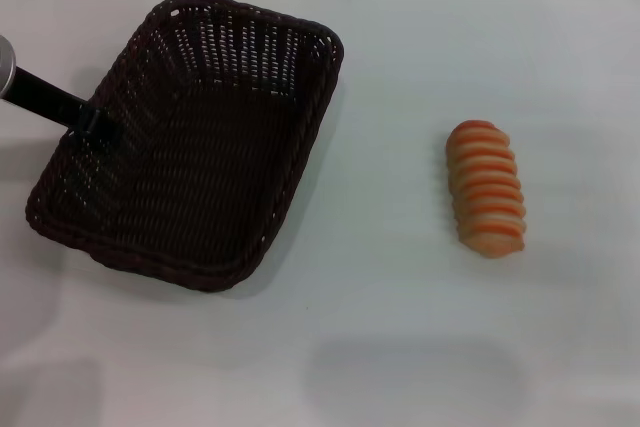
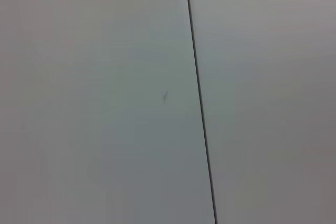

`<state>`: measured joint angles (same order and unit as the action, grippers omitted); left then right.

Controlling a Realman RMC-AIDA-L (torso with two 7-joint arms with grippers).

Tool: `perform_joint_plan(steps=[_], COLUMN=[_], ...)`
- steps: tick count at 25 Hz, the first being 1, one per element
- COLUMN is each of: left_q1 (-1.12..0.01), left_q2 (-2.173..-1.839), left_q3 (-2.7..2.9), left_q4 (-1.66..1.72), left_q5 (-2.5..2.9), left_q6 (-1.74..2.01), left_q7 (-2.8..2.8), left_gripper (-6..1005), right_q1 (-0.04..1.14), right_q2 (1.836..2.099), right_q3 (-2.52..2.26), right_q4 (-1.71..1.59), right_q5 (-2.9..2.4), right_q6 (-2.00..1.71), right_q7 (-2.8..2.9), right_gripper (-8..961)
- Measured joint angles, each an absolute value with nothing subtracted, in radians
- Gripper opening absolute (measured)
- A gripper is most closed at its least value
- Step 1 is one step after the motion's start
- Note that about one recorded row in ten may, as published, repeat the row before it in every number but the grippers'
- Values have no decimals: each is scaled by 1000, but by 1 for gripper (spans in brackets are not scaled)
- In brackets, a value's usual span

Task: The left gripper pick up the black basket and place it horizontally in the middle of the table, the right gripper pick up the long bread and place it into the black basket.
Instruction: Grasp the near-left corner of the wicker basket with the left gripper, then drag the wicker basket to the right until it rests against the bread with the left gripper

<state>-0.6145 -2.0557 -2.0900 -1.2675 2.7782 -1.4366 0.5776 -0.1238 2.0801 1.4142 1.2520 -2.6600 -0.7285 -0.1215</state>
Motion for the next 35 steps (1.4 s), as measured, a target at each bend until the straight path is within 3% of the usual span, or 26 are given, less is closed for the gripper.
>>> perform_joint_plan(steps=[4, 9, 16, 25, 30, 31, 32, 33, 35], left_q1=[-612, -616, -619, -670, -698, -725, -725, -751, -757], left_q2=[-2057, -2057, -2054, -2050, -2028, -2003, -2003, -1975, -1966], left_q3=[-2076, -2059, -2067, -2153, -2170, -2218, -2218, -2271, -2281], left_q4=[-1276, -1270, -1275, -1269, -1275, -1267, -1267, -1256, -1254], left_q5=[2776, 2778, 2773, 2766, 2754, 2700, 2700, 2639, 2622], left_q6=[-1437, -1437, -1437, -1446, -1469, -1515, -1515, -1563, -1577], left_q7=[588, 589, 608, 714, 776, 843, 843, 909, 928], left_gripper=[566, 320, 217, 212, 203, 199, 195, 191, 184], right_q1=[-127, -128, -130, -130, -132, -135, -135, -138, -141], right_q2=[2080, 2080, 2079, 2078, 2079, 2079, 2079, 2080, 2080], right_q3=[1414, 1414, 1414, 1414, 1414, 1414, 1414, 1414, 1414], right_q4=[1256, 1258, 1259, 1259, 1259, 1259, 1259, 1261, 1262], right_q5=[-2660, -2660, -2660, -2660, -2660, -2660, -2660, -2659, -2659], right_q6=[-729, -729, -729, -728, -729, -729, -729, -729, -729], right_q7=[-124, -127, -128, -128, -128, -128, -128, -128, -128], right_gripper=[641, 642, 642, 642, 641, 641, 641, 641, 641])
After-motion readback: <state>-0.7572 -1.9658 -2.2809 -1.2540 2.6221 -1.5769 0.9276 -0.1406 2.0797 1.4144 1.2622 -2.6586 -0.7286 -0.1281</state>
